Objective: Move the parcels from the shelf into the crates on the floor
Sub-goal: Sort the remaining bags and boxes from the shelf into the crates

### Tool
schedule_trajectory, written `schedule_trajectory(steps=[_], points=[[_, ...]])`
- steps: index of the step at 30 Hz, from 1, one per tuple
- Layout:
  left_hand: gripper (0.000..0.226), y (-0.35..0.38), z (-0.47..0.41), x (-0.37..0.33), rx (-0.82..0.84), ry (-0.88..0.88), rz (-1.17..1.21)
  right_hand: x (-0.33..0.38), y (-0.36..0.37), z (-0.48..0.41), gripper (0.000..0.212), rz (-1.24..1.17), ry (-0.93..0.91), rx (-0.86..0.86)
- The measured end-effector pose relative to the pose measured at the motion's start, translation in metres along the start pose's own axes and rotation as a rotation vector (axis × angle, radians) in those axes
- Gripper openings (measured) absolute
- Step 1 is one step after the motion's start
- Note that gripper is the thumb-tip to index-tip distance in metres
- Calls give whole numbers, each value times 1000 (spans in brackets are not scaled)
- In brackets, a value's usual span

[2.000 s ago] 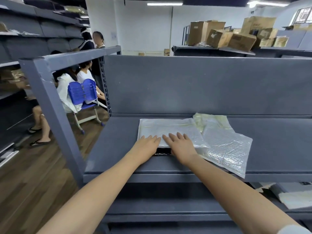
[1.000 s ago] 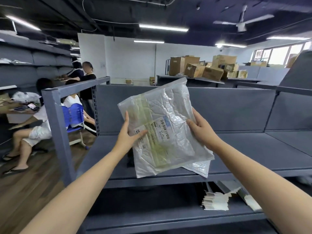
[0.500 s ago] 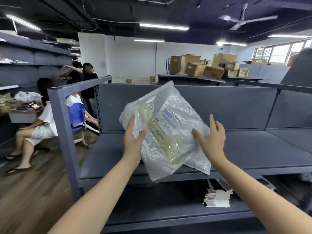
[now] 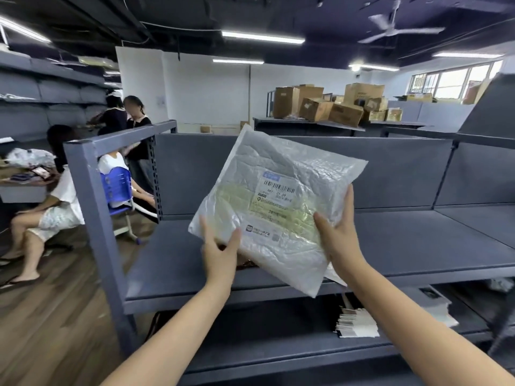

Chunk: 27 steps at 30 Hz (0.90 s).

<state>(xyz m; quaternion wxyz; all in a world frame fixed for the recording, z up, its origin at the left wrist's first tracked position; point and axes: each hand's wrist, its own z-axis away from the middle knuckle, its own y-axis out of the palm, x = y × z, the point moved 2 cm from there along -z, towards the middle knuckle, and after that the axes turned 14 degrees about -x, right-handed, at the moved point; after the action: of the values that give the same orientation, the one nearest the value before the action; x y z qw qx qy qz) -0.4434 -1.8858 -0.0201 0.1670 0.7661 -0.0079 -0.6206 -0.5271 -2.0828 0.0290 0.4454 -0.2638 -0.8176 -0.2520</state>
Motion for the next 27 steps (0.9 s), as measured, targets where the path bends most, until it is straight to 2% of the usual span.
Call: schedule_trajectory(steps=[2,3,5,7,9,10,13,18,23,27], points=[[88,-15,-14,1,-118,-64,-102,-1,-7,-9,84,34,-3,59],[87,-20,-21,-2,-132,-31,-181,-2,-11,-12,82,42,17,95],[81,-25,-36,-13,-69,143,-289,-5,-16,-16,80,46,69,176],[78,-24,-52,-27,155,265,-300,-10,-18,-16,78,91,102,257],[86,-20,-60,-33,448,292,-341,-18,-19,-13,74,129,134,301],[88,-20,-62,-31,525,321,-416,-22,-20,-11,73,140,143,300],[82,-23,-64,-16,476,384,-496,-29,-18,-3,72,264,95,237],[83,-30,-55,8,380,354,-531,-38,-15,12,73,595,-25,137],[84,-52,-38,22,358,372,-657,-47,-20,35,81,796,50,296],[89,-75,-8,26,422,363,-831,-51,-33,63,84,867,93,395]])
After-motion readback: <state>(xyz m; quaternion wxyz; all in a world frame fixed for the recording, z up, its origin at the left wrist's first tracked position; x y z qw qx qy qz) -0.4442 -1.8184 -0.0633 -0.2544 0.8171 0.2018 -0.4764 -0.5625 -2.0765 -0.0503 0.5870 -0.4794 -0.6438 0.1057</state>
